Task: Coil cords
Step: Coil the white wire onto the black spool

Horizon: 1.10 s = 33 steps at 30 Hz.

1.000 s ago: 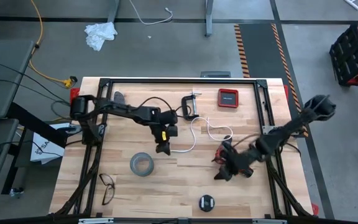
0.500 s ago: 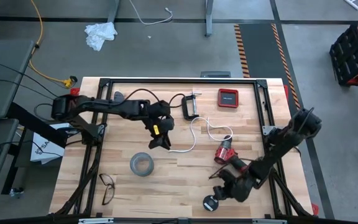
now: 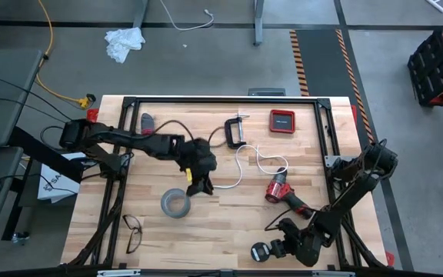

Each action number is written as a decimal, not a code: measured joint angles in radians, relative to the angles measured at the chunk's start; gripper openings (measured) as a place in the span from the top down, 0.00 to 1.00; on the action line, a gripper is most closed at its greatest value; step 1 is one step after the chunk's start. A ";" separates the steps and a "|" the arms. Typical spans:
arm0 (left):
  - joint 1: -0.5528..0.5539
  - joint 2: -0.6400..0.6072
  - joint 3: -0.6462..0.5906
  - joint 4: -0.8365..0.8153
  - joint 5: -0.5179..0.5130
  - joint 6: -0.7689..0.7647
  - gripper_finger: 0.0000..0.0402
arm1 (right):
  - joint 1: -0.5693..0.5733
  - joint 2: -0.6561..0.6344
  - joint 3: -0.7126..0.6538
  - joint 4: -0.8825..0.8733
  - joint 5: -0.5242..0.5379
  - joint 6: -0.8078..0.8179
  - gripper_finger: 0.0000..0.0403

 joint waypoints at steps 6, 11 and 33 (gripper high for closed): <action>-0.128 0.037 0.000 0.058 -0.153 -0.037 0.71 | -0.010 0.000 0.000 0.002 0.074 -0.027 0.63; -0.176 0.107 0.000 0.172 -0.154 -0.130 0.71 | -0.029 0.023 0.000 -0.001 0.013 -0.056 0.63; -0.215 0.323 0.000 0.372 0.034 -0.333 0.71 | -0.047 0.033 0.000 0.070 -0.004 -0.120 0.63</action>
